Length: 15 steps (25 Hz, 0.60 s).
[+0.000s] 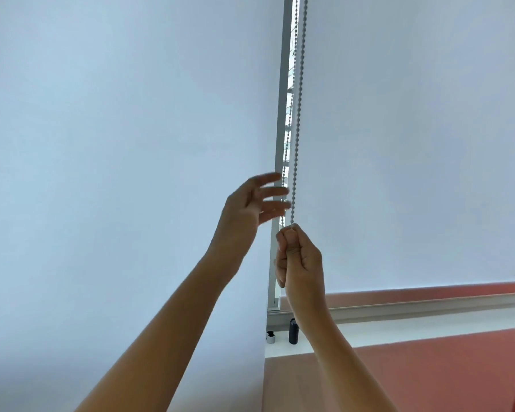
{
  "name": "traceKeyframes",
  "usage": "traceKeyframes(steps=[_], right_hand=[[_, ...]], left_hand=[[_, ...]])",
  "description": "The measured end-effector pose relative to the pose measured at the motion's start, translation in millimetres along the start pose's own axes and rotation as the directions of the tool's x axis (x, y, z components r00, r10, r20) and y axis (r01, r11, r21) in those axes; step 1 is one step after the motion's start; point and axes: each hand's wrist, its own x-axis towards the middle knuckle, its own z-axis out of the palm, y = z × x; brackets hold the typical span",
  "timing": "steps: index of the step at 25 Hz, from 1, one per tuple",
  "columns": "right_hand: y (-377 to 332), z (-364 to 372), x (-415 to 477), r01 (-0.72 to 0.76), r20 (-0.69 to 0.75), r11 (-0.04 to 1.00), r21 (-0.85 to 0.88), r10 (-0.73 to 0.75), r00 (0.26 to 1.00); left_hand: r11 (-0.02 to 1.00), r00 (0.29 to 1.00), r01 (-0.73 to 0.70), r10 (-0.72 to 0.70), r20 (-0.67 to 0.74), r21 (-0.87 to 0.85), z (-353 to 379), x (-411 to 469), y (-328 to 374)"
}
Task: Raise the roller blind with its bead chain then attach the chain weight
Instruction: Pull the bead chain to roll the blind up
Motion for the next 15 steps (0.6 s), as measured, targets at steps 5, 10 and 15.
traceKeyframes(steps=[5,10,15], right_hand=[[1,4,0,0.097,-0.023,0.981,-0.166,-0.102,0.995],[1,12,-4,0.136,0.044,0.971,-0.196,-0.129,0.991],[2,9,0,0.049,0.045,0.993,-0.106,-0.044,0.998]], left_hand=[[0.944,0.954,0.244,-0.193,0.228,-0.221,28,21,41],[0.972,0.998,-0.003,0.016,0.054,-0.236,34,17,28],[0.963,0.997,-0.063,0.073,0.029,-0.261,28,15,27]])
